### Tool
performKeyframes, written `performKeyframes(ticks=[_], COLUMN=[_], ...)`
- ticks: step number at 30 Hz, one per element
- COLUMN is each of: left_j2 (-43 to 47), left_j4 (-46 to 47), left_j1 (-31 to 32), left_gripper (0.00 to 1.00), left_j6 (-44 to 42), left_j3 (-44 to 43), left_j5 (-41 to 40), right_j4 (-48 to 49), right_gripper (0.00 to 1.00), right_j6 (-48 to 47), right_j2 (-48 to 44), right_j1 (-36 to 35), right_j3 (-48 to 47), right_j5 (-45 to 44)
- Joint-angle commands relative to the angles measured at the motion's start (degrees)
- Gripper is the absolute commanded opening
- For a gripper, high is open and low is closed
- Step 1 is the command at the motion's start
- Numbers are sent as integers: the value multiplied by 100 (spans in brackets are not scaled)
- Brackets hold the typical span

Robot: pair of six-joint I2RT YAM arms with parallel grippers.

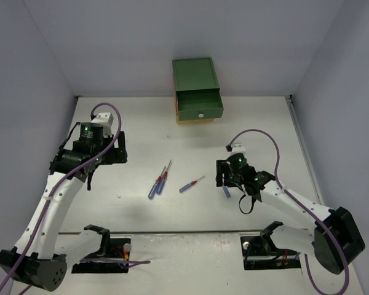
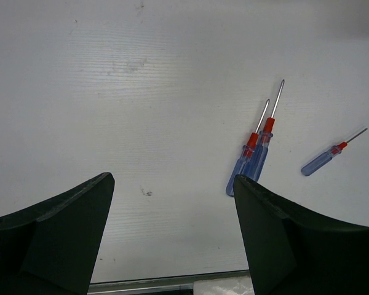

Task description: Sort the tools into containers

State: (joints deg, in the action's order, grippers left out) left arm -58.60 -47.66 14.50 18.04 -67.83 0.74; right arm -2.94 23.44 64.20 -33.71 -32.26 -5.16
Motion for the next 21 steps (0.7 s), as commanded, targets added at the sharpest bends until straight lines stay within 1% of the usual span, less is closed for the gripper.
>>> performKeyframes(ticks=[1,9,13,15,17,21], left_j2=[17,118,248,271,279,272], left_j4=[165,161,169,161,161,169], left_j1=[5,0,0,0,0,0], left_gripper=[75,75,75,75,75,75], left_j6=[-67,-19,13,16,18,49], left_j3=[-199,3,148,183,192,207], left_j5=[97,73,23,14,15,40], right_j4=[13,14,24,22,21,6], right_gripper=[61,58,55,45,37,14], right_j6=[517,556,510,491,538,527], right_j2=[369,967,1315,1442,1497,1376], right_j1=[-18,-22,-28,-57,-67,-81], right_j3=[4,-135,-226,-271,-263,-277], right_j5=[-354,-352,-266,-240,-244,-366])
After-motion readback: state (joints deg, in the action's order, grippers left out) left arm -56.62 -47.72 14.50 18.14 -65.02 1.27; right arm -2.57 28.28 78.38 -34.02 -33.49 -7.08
